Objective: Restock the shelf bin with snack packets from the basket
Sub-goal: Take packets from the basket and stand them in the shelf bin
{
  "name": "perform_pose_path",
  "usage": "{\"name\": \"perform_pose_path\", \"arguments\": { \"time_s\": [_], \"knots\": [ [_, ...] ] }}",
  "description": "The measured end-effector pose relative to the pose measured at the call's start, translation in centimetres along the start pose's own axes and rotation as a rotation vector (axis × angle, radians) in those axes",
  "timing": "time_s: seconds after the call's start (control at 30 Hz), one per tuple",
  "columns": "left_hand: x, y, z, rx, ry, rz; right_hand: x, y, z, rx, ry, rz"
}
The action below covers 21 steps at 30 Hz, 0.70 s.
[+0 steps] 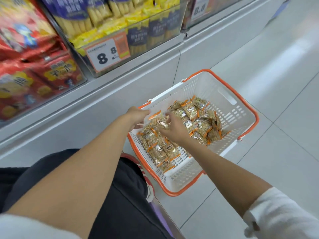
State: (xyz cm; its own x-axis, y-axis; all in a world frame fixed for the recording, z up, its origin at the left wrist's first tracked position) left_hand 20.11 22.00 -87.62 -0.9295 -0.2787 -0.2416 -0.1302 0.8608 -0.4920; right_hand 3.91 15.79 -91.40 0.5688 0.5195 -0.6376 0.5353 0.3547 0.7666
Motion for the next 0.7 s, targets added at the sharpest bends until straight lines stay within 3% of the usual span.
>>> {"name": "perform_pose_path", "arguments": {
  "time_s": [0.13, 0.27, 0.4, 0.5, 0.63, 0.7],
  "knots": [
    [-1.0, -3.0, -4.1, 0.115, 0.063, -0.184, -5.4, 9.7, 1.8, -0.292, -0.11, -0.004],
    [-5.3, -7.1, -9.1, 0.286, 0.015, -0.182, -8.0, 14.1, 3.1, -0.197, 0.022, 0.238],
    [-9.4, -11.1, -15.1, 0.453, -0.035, -0.186, -11.2, 20.4, 3.1, -0.25, 0.089, 0.257],
    [-12.4, -13.2, -19.8, 0.55, -0.102, -0.301, -13.8, 26.1, 2.6, -0.331, 0.025, 0.318],
    [-14.1, -14.6, -25.0, 0.636, 0.004, -0.197, -15.8, 32.0, 2.6, -0.386, -0.019, 0.405],
    [-16.7, -15.7, -27.6, 0.738, -0.118, -0.17, -16.5, 35.1, 2.5, -0.447, -0.052, 0.388]
  ]
}}
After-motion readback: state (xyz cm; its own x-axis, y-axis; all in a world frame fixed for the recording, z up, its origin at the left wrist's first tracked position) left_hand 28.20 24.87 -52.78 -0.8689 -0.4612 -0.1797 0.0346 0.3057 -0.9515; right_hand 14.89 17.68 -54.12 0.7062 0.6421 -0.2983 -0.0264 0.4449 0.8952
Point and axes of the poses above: each hand's wrist, its own z-axis towards the middle knuckle, its own x-axis out of the palm, y = z × x, the point moved 9 cm from there along z, towards the middle knuckle, and after that the axes turned 13 degrees about -x, right-handed, at the moved point
